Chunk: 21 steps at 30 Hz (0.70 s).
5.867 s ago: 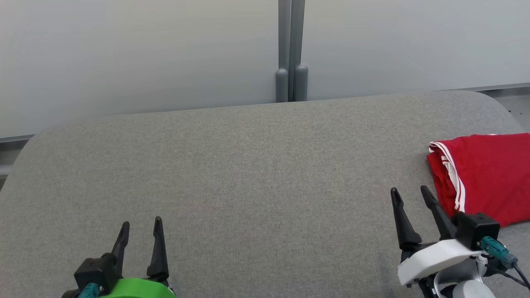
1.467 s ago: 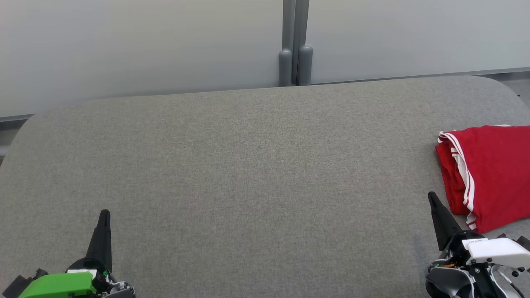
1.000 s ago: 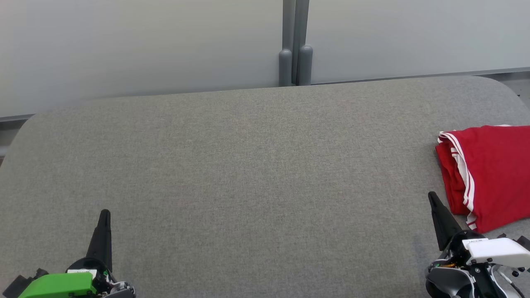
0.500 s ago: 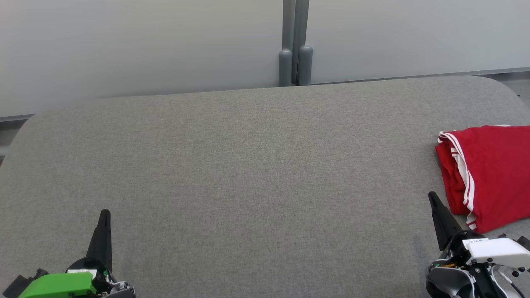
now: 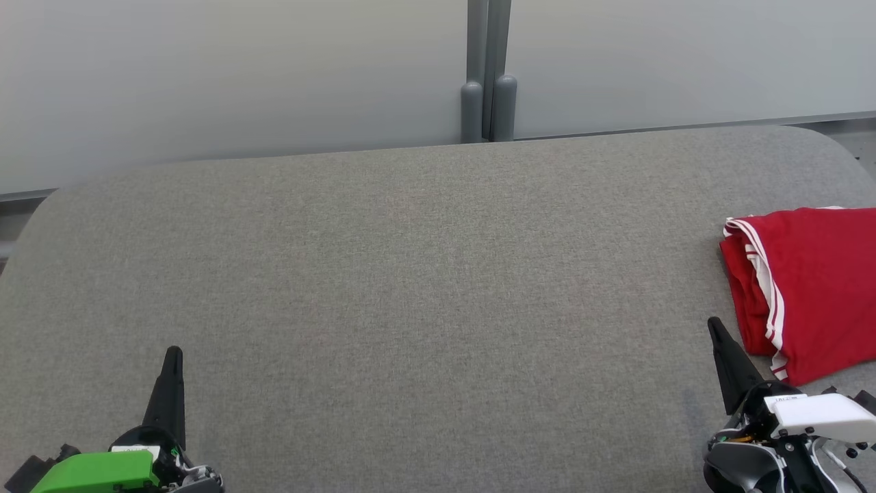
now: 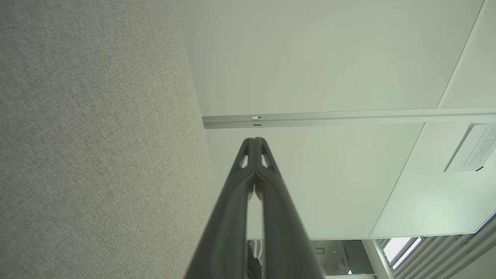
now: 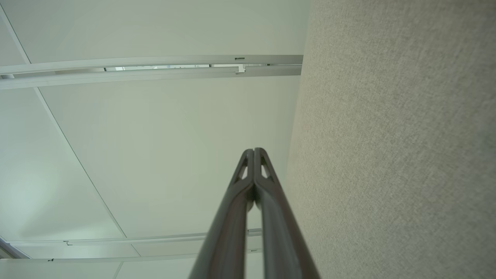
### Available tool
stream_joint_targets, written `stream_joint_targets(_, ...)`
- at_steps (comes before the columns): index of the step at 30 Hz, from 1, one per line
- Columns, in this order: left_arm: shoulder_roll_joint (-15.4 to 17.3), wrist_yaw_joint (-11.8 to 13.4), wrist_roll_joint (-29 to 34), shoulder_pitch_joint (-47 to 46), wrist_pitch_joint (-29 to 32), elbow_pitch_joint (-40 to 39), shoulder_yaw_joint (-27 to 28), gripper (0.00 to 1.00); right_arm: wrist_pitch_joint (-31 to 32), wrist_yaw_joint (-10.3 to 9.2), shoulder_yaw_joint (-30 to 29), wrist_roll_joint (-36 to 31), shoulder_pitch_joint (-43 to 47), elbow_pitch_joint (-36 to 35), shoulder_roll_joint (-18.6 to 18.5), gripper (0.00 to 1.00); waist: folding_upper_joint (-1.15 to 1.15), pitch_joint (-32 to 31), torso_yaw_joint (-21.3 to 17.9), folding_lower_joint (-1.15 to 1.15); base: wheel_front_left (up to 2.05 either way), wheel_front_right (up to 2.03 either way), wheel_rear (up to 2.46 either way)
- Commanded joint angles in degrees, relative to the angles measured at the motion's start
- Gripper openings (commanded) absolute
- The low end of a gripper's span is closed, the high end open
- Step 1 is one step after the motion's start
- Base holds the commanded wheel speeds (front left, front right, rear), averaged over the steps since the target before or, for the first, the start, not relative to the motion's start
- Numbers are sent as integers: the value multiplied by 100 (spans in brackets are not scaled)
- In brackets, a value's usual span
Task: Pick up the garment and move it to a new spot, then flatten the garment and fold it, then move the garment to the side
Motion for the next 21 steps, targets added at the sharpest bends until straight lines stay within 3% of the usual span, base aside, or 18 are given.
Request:
stream_joint_targets(1,-20,-25,-20,-76,13,-16,21,0,15,2,-13,-18,-47,12,-6,0,28,0,0,0,0,0,0)
stream_joint_targets(21,-29,-24,-6,-77,21,-15,32,0,36,3,-32,-28,-44,13,10,0,28,0,0,0,0,0,0)
